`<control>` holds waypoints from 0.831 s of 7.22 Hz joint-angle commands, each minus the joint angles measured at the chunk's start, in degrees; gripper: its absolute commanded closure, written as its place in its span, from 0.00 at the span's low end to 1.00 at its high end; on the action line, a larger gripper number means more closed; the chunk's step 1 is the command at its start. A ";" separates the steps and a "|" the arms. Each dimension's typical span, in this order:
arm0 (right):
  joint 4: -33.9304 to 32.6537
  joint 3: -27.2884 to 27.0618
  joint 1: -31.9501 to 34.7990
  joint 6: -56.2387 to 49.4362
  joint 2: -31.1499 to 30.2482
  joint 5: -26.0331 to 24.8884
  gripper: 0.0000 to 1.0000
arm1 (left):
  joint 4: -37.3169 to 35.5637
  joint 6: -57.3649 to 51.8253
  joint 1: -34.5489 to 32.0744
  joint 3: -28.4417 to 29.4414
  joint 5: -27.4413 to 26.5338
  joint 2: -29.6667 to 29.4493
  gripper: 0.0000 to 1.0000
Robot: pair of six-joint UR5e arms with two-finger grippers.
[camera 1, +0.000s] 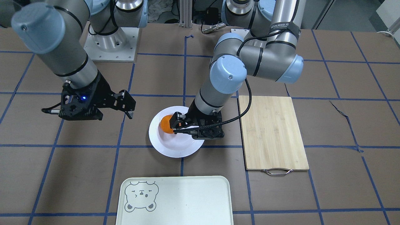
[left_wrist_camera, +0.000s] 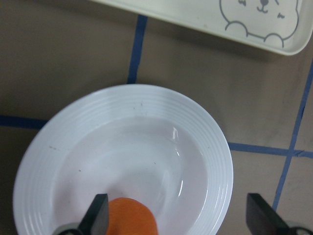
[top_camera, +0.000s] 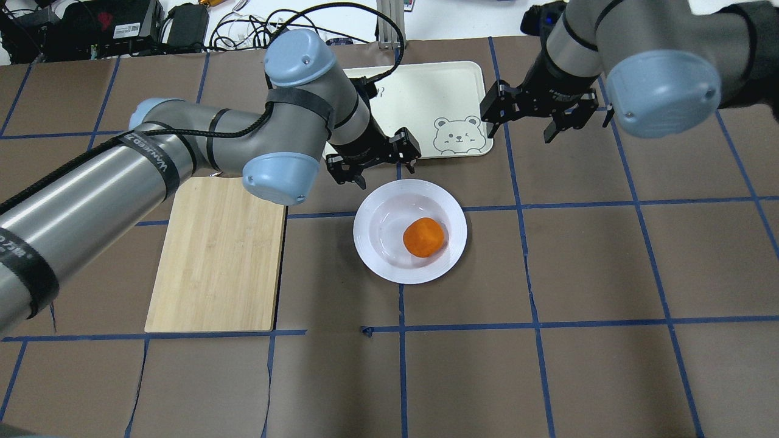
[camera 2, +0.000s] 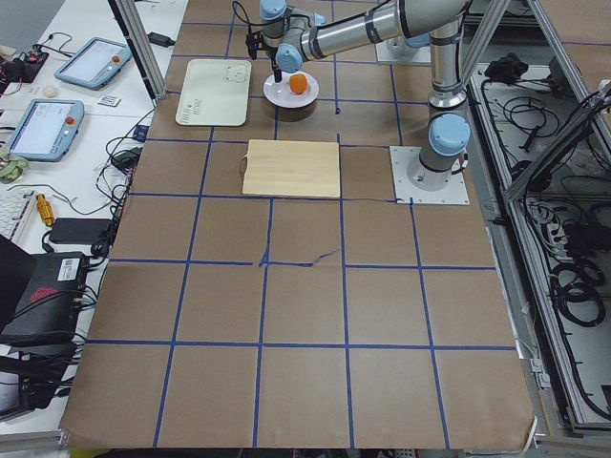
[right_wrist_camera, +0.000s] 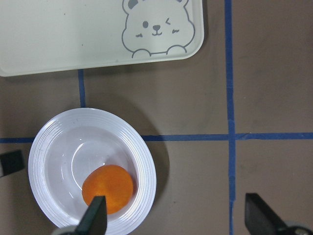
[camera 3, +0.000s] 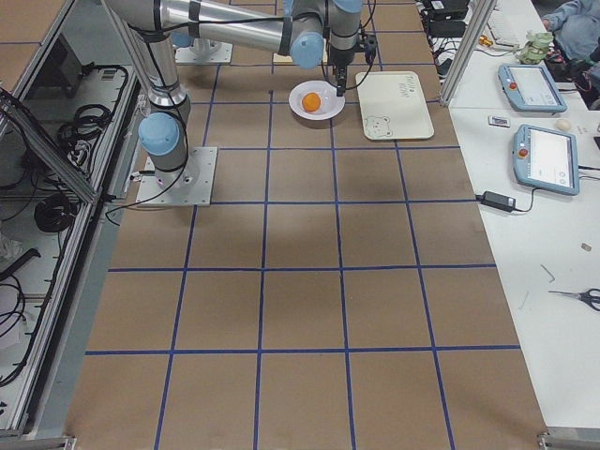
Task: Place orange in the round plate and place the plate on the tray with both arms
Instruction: 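Release the orange into the plate and raise the left gripper while the right gripper approaches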
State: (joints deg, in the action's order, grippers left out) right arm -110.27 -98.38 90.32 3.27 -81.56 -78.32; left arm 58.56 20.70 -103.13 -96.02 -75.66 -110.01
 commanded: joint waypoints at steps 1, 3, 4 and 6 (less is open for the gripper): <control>-11.86 -9.95 0.12 2.43 0.87 3.95 0.00 | 6.81 -6.98 5.46 1.45 -3.87 3.29 0.00; -24.23 -16.11 0.12 2.62 5.68 6.34 0.00 | 11.04 -7.17 12.30 1.54 -3.79 6.89 0.00; -28.29 -17.71 0.55 3.14 7.45 6.25 0.00 | 11.75 -7.34 14.60 1.54 -3.79 8.22 0.00; -31.39 -19.65 0.73 4.55 8.95 7.74 0.00 | 11.76 -15.10 15.94 1.27 -4.14 9.89 0.00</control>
State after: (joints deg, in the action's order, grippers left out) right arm -138.91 -116.58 90.94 7.19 -73.88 -71.37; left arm 70.15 10.97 -88.49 -94.59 -79.54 -101.25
